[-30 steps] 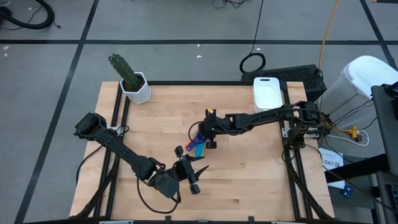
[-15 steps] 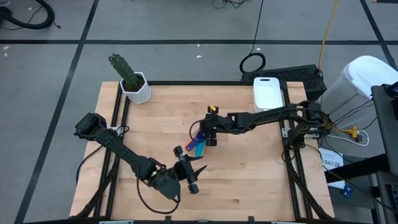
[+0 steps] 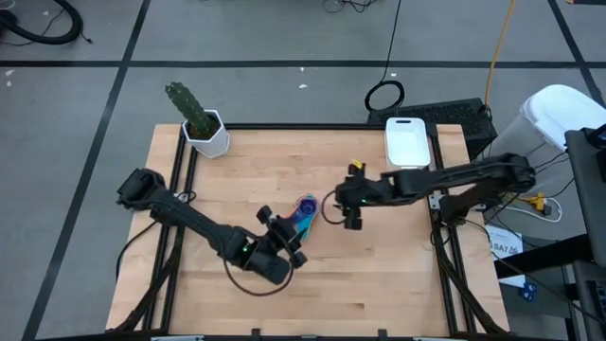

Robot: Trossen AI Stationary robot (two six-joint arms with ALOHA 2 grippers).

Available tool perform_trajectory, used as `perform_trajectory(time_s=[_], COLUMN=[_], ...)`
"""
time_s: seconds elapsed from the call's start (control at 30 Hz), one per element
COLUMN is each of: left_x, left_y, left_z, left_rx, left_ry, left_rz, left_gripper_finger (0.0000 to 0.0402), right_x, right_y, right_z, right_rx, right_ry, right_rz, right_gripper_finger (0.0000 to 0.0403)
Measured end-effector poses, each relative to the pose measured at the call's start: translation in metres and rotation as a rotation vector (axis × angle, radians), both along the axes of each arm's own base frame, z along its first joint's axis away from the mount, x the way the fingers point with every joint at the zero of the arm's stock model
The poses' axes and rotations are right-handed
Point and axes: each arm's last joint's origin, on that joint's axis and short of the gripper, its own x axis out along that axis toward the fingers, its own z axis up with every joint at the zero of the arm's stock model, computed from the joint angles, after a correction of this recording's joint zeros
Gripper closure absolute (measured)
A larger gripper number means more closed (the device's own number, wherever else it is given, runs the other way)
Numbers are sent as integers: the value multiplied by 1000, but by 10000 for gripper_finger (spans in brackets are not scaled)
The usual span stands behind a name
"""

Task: Nest measuring cups in basket
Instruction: Adjust the stacked measuring cups on the table

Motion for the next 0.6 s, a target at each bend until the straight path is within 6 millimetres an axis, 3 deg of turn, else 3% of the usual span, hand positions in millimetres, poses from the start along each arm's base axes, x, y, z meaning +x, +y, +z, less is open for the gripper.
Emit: perform_trajectory(time_s=[0.1, 0.23, 0.33, 0.47, 0.6], left_x=[4, 11, 17, 19, 15], left_y=[9, 12, 9, 10, 27], left_z=[1, 8, 15, 23, 33], left_rx=[-4, -8, 14, 29, -73], left_ry=[-45, -131, -159, -102, -52], left_rz=[68, 92, 38, -106, -181], left_gripper_finger=[227, 227, 227, 227, 227], right_x=[-19, -36, -46, -67, -81], right_y=[2, 1, 0, -2, -3], right_z=[-10, -22, -29, -37, -44], right_rx=[52, 168, 201, 241, 250], right_ry=[-15, -204, -350, -399, -409], right_rz=[-48, -147, -135, -157, -163], right_gripper_finger=[204, 204, 204, 204, 204])
